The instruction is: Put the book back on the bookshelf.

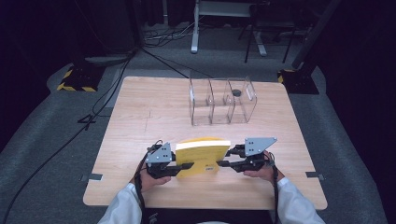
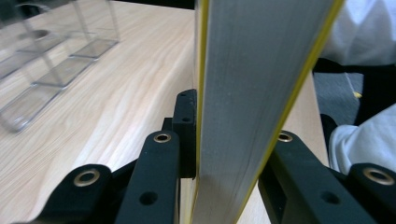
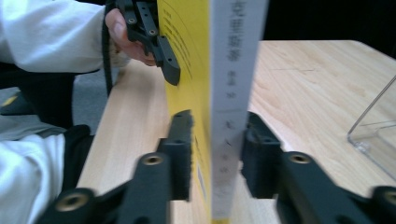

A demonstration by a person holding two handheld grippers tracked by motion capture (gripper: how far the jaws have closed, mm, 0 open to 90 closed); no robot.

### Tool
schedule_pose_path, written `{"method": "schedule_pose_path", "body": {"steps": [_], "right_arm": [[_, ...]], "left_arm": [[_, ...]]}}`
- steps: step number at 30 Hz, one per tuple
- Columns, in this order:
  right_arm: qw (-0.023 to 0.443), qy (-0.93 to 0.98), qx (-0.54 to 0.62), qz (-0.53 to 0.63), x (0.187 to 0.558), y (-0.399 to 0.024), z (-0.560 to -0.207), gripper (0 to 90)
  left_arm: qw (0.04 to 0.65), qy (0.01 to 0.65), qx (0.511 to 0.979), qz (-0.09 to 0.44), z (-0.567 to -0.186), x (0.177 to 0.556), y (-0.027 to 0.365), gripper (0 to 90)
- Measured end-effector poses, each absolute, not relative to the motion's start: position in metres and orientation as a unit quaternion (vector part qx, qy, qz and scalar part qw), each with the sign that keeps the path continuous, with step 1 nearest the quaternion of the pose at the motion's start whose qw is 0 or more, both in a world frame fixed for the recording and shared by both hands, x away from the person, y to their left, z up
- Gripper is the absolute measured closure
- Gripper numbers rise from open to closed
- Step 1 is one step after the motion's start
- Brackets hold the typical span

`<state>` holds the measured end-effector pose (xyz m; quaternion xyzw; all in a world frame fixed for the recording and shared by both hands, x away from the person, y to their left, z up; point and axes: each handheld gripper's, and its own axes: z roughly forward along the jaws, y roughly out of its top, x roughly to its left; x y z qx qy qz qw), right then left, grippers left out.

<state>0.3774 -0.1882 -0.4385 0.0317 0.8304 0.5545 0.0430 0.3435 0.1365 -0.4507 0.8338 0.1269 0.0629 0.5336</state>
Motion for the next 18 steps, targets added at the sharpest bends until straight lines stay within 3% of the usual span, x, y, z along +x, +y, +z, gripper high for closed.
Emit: {"method": "schedule_pose_path", "body": {"steps": [9,10,16,18], "right_arm": [[0.058,0.832,0.05,0.549,0.377,-0.188,-0.45,70.0],[0.058,0.831,0.051,0.551,0.377,-0.187,-0.451,72.0],[0.061,0.83,0.048,0.552,0.374,-0.188,-0.452,76.0],[0.063,0.83,0.053,0.551,0.372,-0.188,-0.451,76.1]], "left_arm": [[0.537,0.137,0.83,0.062,-0.453,0.347,0.129,73.6],[0.534,0.15,0.829,0.068,-0.454,0.348,0.131,66.4],[0.512,0.169,0.839,0.077,-0.462,0.347,0.141,58.9],[0.507,0.172,0.841,0.072,-0.465,0.346,0.143,60.9]]}}
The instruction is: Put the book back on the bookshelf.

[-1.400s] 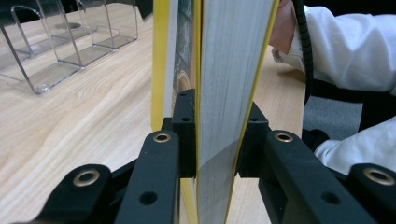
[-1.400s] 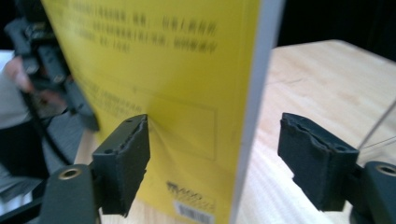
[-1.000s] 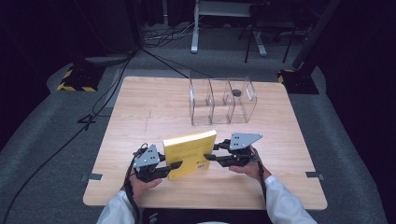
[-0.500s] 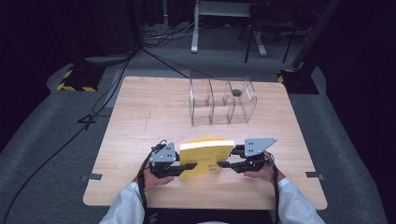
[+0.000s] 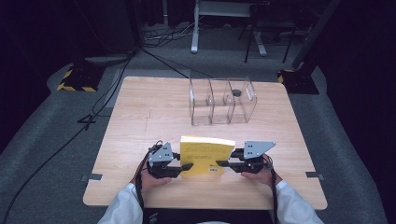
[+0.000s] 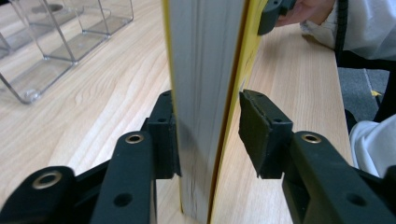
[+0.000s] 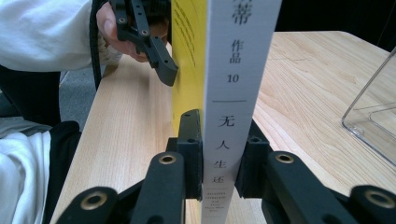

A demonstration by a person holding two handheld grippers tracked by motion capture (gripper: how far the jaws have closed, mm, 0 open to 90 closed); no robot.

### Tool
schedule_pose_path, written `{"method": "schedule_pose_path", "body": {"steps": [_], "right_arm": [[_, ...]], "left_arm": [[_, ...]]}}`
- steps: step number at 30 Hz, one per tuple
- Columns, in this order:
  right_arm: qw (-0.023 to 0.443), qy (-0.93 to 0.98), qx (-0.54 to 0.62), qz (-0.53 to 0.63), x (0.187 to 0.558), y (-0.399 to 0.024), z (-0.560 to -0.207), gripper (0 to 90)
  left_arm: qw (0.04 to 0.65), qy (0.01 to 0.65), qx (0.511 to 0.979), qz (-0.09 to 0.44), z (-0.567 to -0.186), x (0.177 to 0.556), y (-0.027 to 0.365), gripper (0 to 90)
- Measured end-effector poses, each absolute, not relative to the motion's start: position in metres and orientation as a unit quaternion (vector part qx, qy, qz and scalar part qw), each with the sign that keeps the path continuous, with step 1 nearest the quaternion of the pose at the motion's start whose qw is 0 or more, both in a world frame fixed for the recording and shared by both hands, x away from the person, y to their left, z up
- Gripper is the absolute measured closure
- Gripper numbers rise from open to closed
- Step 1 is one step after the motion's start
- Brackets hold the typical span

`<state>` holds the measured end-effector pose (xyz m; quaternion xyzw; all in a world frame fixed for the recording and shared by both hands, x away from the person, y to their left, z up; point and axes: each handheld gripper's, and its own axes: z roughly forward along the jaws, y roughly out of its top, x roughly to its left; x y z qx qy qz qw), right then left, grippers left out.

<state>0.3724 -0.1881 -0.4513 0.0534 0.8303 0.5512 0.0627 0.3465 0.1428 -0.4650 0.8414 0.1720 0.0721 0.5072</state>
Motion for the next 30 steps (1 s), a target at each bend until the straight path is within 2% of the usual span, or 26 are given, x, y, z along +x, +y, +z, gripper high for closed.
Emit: {"method": "schedule_pose_path", "body": {"steps": [6,10,13,19,30], "right_arm": [[0.077,0.839,0.054,0.536,0.362,-0.189,-0.447,76.5],[0.059,0.84,0.051,0.537,0.362,-0.203,-0.447,75.9],[0.038,0.839,0.044,0.541,0.363,-0.21,-0.446,67.5],[0.046,0.839,0.05,0.54,0.368,-0.208,-0.452,67.1],[0.05,0.832,0.067,0.548,0.373,-0.213,-0.461,75.5]], "left_arm": [[0.501,0.165,0.848,0.06,-0.475,0.35,0.138,65.5],[0.498,0.14,0.854,0.055,-0.474,0.352,0.125,68.5],[0.496,0.134,0.856,0.052,-0.473,0.354,0.12,69.3],[0.498,0.125,0.857,0.047,-0.473,0.361,0.106,70.1],[0.492,0.12,0.86,0.063,-0.473,0.361,0.096,69.8]]}}
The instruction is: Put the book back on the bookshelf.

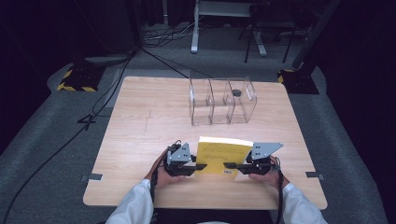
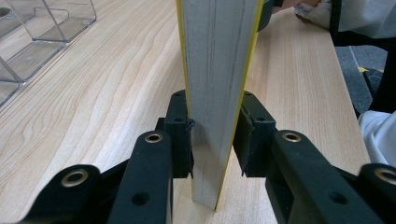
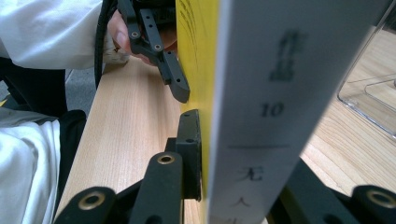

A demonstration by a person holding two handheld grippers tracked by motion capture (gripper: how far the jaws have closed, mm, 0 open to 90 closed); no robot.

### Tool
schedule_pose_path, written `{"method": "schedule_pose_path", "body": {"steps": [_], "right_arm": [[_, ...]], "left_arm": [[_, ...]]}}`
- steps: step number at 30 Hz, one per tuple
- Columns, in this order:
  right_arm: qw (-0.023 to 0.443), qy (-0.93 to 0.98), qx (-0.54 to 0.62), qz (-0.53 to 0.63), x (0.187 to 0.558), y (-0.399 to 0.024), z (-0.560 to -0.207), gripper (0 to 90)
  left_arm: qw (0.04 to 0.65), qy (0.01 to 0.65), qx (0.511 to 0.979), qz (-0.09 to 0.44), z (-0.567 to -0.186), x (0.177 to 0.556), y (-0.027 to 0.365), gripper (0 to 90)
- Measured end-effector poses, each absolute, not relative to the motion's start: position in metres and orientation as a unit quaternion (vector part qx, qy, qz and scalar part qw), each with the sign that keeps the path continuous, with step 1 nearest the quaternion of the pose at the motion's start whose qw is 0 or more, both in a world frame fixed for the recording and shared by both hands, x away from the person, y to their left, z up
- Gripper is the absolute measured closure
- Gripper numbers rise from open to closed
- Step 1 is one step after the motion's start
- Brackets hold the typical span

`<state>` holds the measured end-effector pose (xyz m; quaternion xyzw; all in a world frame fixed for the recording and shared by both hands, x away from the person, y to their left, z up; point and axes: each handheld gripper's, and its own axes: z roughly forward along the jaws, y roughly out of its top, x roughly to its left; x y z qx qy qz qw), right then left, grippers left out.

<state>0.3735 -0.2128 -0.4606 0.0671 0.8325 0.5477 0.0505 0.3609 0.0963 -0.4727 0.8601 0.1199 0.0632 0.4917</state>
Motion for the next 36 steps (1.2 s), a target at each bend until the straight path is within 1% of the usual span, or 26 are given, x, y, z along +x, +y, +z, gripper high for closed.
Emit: {"method": "schedule_pose_path", "body": {"steps": [5,8,13,15,20,23,31,34,36], "right_arm": [[0.065,0.832,0.068,0.547,0.369,-0.212,-0.461,76.1],[0.073,0.828,0.067,0.551,0.367,-0.212,-0.462,76.2],[0.064,0.813,0.089,0.572,0.369,-0.213,-0.466,75.5],[0.07,0.811,0.087,0.575,0.368,-0.213,-0.467,75.3],[0.068,0.802,0.099,0.585,0.369,-0.212,-0.468,75.1],[0.076,0.804,0.095,0.582,0.367,-0.21,-0.465,76.0],[0.101,0.808,0.091,0.573,0.362,-0.212,-0.459,76.3],[0.111,0.805,0.105,0.574,0.363,-0.216,-0.458,76.4],[0.123,0.803,0.115,0.571,0.365,-0.22,-0.456,76.4]], "left_arm": [[0.489,0.124,0.861,0.069,-0.473,0.36,0.095,67.2],[0.489,0.126,0.86,0.07,-0.473,0.361,0.096,67.6],[0.491,0.133,0.858,0.072,-0.473,0.362,0.095,67.0],[0.492,0.135,0.857,0.072,-0.474,0.362,0.095,66.9],[0.493,0.145,0.855,0.077,-0.474,0.363,0.095,65.6],[0.488,0.15,0.856,0.081,-0.474,0.363,0.095,60.4],[0.476,0.175,0.856,0.101,-0.472,0.36,0.103,51.0],[0.473,0.185,0.855,0.11,-0.469,0.358,0.109,48.9],[0.466,0.196,0.854,0.124,-0.468,0.356,0.114,42.0]]}}
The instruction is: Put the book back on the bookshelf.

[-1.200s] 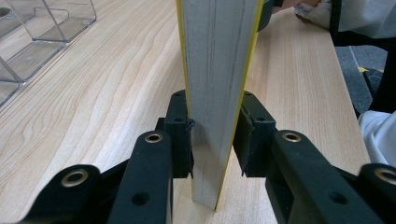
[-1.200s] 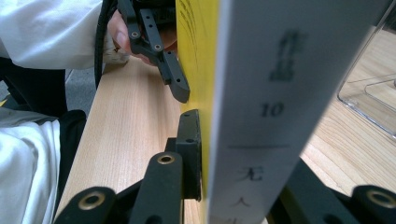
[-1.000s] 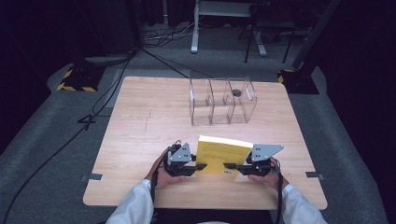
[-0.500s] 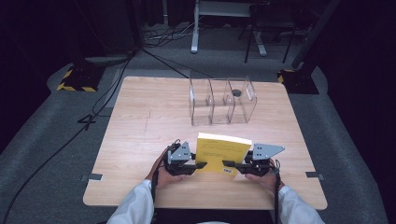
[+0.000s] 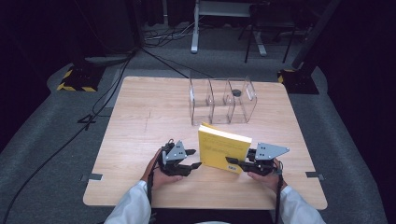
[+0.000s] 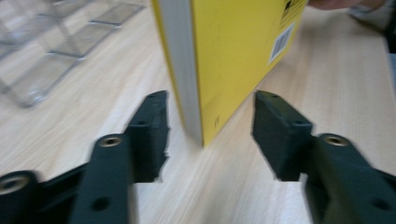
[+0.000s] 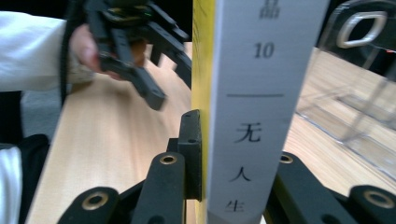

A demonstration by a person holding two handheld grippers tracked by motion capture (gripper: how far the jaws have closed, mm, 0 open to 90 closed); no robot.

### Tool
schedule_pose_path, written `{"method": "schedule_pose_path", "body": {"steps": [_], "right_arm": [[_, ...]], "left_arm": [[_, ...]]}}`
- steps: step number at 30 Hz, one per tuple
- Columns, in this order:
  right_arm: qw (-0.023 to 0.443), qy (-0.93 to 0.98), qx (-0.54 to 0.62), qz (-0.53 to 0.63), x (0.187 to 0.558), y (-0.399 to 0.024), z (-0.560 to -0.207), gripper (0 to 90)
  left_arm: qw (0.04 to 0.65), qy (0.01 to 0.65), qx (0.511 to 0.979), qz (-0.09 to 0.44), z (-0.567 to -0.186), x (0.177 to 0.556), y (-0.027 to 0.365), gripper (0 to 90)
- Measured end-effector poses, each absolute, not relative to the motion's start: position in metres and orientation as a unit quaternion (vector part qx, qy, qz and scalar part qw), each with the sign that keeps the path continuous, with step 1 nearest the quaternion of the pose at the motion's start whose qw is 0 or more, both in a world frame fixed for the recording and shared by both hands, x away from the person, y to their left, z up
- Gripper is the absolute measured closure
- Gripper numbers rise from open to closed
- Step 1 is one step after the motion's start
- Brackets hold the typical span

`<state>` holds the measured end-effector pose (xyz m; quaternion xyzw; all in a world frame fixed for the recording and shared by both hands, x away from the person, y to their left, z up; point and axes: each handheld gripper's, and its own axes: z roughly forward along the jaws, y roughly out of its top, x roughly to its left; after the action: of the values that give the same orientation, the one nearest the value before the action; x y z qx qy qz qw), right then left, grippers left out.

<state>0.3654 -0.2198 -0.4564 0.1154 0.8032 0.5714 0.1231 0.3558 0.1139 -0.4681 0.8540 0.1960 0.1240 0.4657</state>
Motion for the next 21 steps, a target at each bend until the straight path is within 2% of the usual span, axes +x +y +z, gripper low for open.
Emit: {"method": "schedule_pose_path", "body": {"steps": [6,11,15,21], "right_arm": [[0.149,0.795,0.14,0.571,0.368,-0.232,-0.451,76.5],[0.156,0.785,0.156,0.579,0.371,-0.239,-0.448,76.5],[0.17,0.781,0.169,0.577,0.372,-0.245,-0.445,76.5],[0.191,0.776,0.182,0.573,0.373,-0.253,-0.44,76.5]], "left_arm": [[0.441,0.234,0.854,0.146,-0.467,0.351,0.129,29.5],[0.421,0.262,0.853,0.163,-0.469,0.346,0.142,27.5],[0.4,0.293,0.852,0.166,-0.473,0.343,0.161,22.5],[0.38,0.335,0.846,0.167,-0.481,0.337,0.182,21.4]]}}
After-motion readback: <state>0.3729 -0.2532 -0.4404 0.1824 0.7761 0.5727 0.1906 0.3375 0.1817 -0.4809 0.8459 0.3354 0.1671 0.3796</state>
